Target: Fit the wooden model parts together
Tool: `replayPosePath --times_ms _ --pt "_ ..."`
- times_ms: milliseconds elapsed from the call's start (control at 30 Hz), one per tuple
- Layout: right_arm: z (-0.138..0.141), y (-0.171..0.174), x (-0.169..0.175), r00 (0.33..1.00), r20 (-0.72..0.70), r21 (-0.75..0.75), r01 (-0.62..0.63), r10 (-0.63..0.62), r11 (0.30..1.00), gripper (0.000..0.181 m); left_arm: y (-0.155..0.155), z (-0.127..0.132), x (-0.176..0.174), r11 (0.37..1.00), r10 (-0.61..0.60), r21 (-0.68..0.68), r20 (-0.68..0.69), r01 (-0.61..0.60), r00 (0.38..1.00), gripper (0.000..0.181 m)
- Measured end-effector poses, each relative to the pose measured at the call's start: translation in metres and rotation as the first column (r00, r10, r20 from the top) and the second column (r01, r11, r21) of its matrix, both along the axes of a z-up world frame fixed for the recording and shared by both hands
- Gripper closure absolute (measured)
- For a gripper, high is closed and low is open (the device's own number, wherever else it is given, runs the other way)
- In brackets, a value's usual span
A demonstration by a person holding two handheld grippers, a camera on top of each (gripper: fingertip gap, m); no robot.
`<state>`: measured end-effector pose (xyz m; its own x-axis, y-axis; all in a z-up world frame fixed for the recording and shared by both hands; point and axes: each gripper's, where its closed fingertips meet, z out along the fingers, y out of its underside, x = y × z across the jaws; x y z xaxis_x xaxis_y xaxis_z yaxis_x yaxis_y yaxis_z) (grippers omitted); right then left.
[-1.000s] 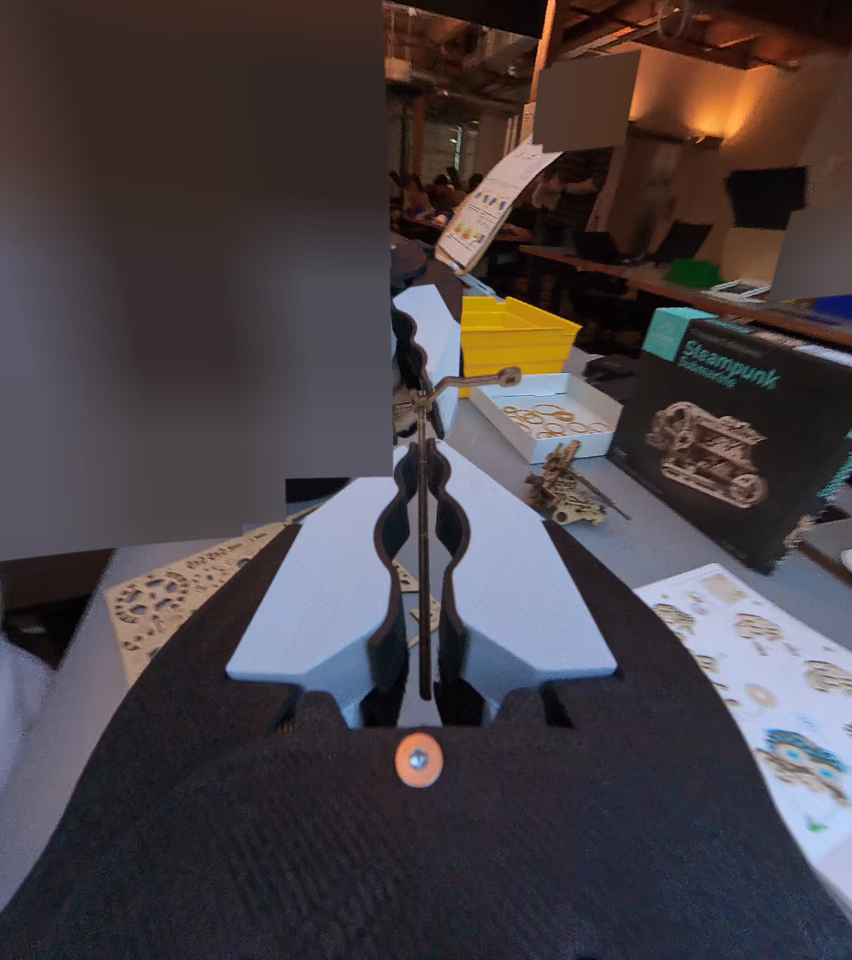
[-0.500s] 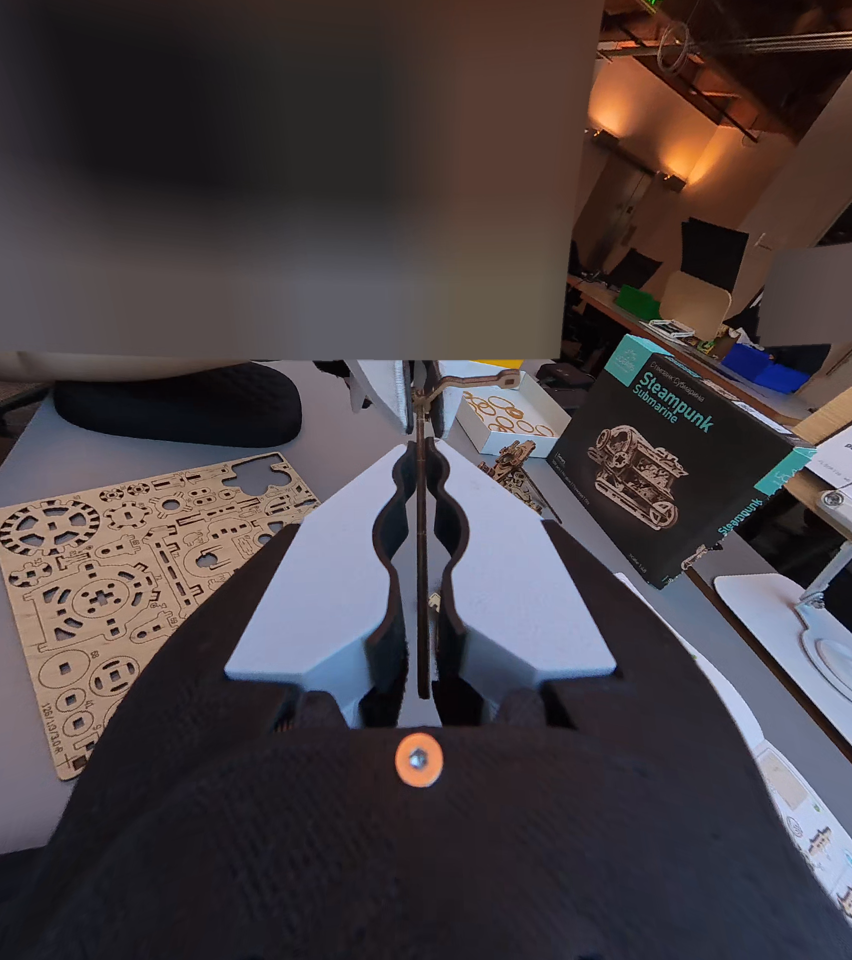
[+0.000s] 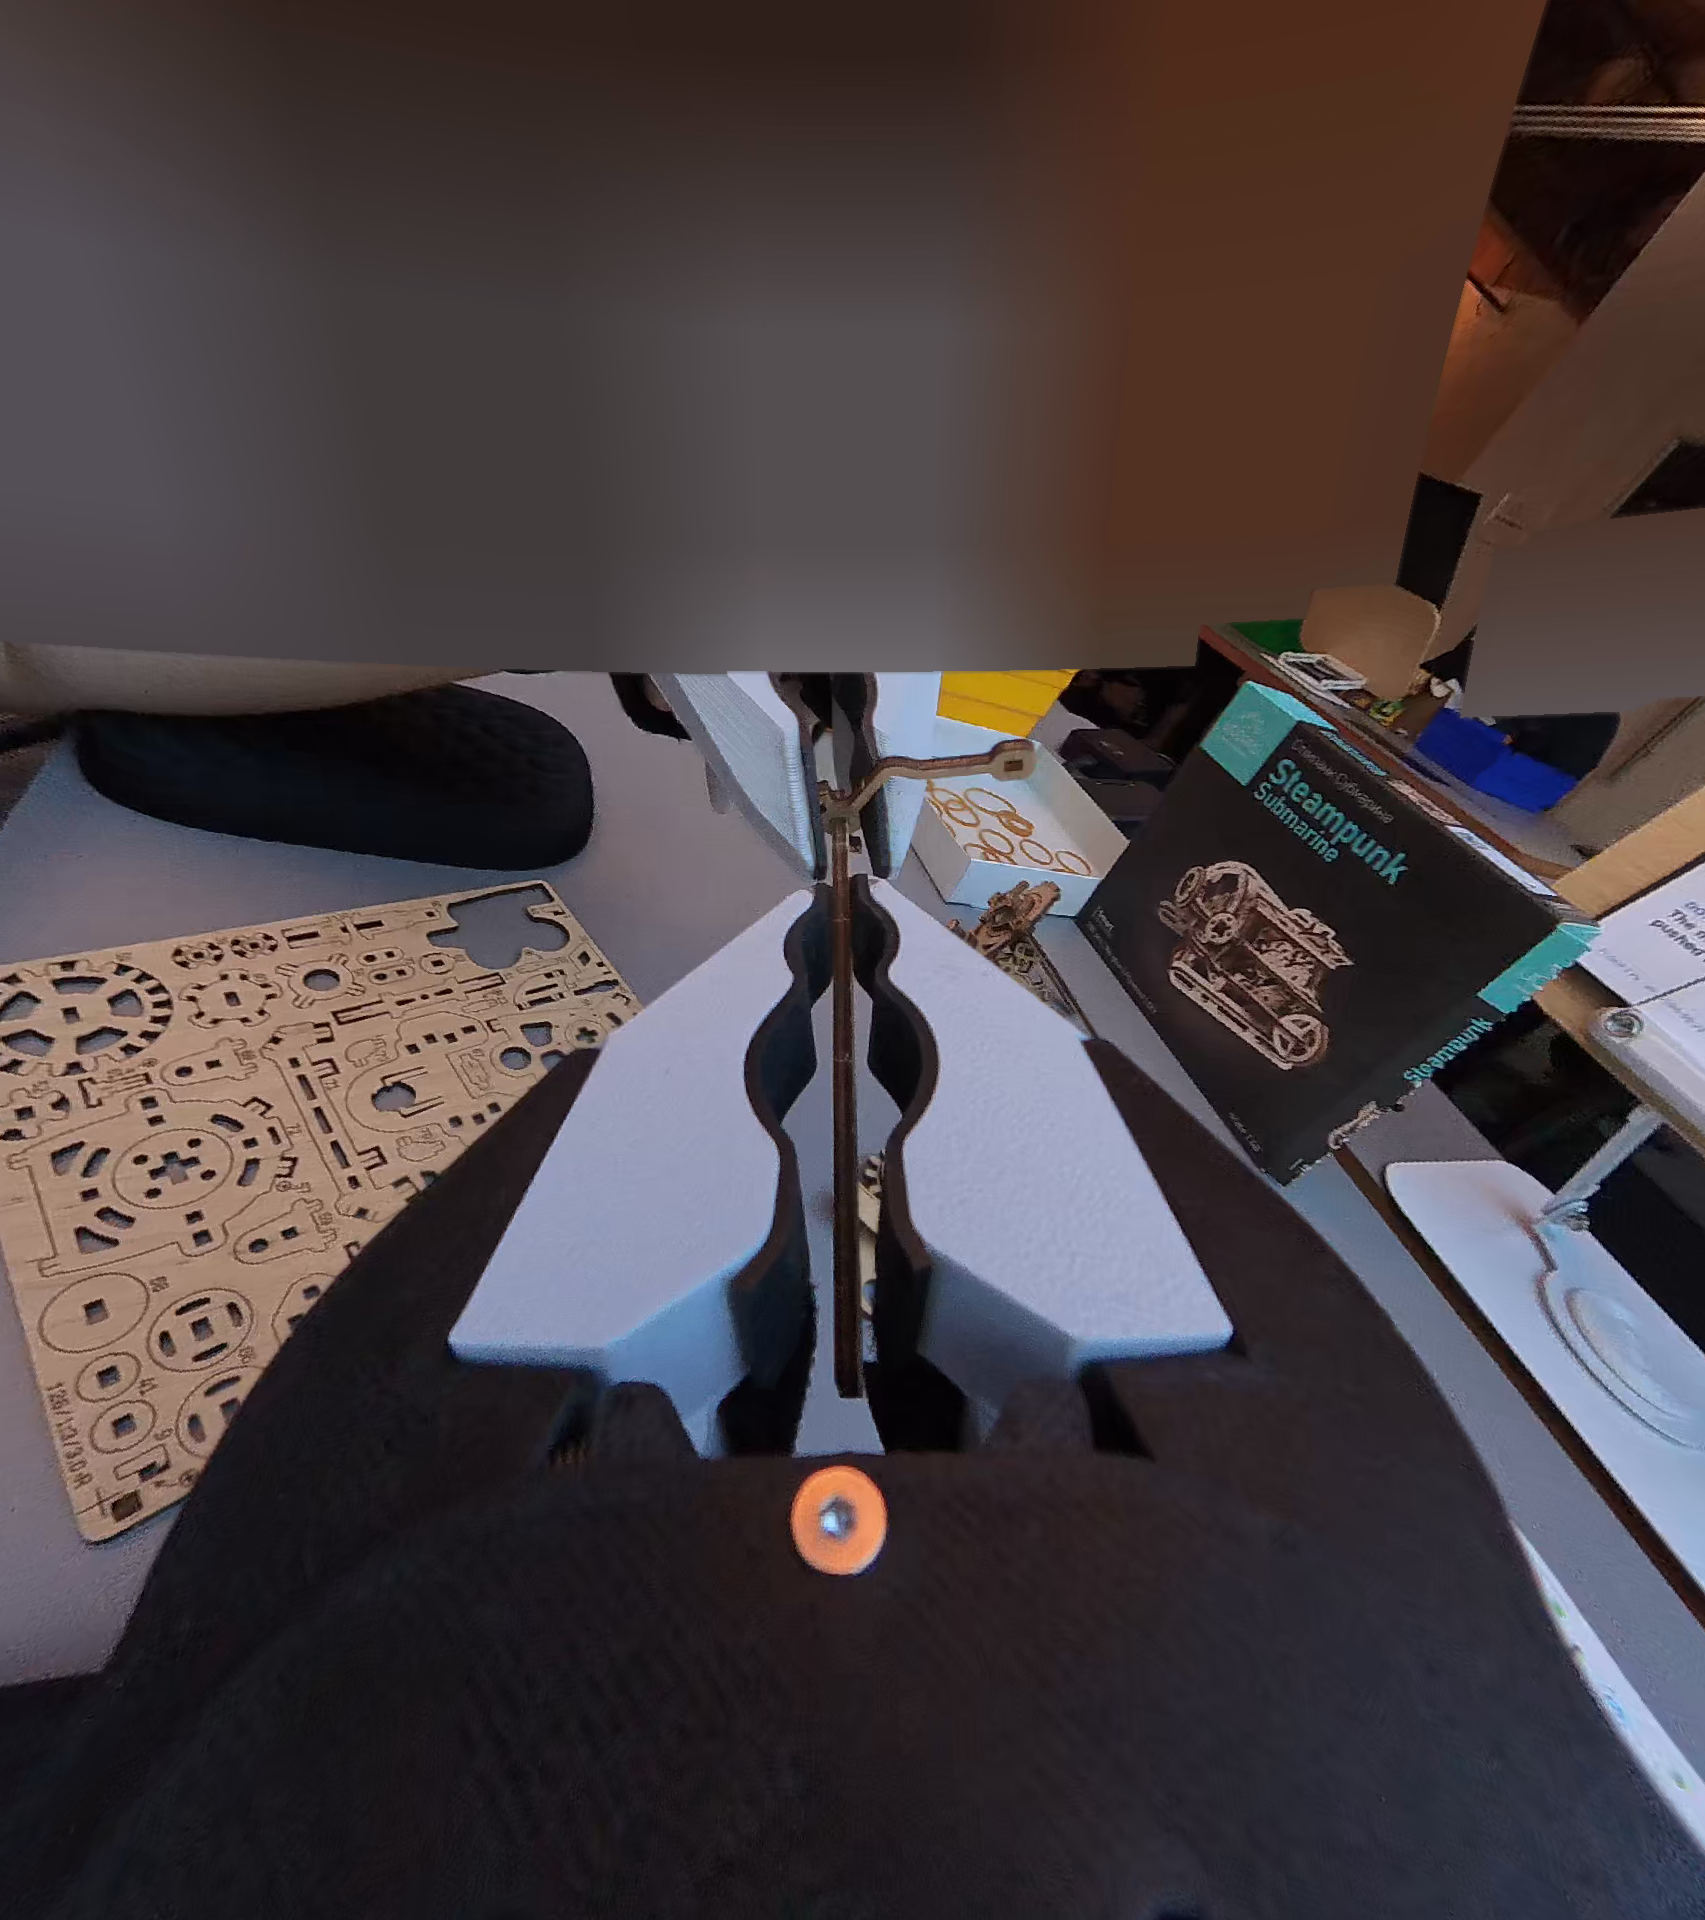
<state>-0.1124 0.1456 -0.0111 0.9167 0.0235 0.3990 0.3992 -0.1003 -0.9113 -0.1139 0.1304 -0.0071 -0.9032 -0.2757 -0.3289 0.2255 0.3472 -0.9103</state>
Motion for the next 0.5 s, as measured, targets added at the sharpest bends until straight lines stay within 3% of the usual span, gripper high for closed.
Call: replayPosePath --times_ms 167,367,433,500 --pt "-0.004 0.001 0.001 0.999 0.047 -0.029 0.025 -0.024 0.999 0.180 0.002 -0.004 0.001 1.000 -0.004 0.011 -0.056 0.005 0.998 0.174" --pt "-0.029 0.001 0.006 0.988 0.144 -0.213 0.092 -0.062 0.973 0.180 0.005 -0.029 0.003 0.979 0.035 0.200 -0.008 -0.032 0.999 0.174" --pt "-0.030 0.001 0.006 0.996 0.079 -0.213 0.067 -0.051 0.975 0.180 0.005 -0.033 0.004 0.977 0.034 0.212 -0.010 -0.031 0.999 0.174" --pt "-0.025 0.001 0.002 0.992 -0.127 -0.170 -0.033 0.011 0.985 0.180 0.004 -0.027 0.002 0.985 0.015 0.173 -0.009 -0.014 1.000 0.174"
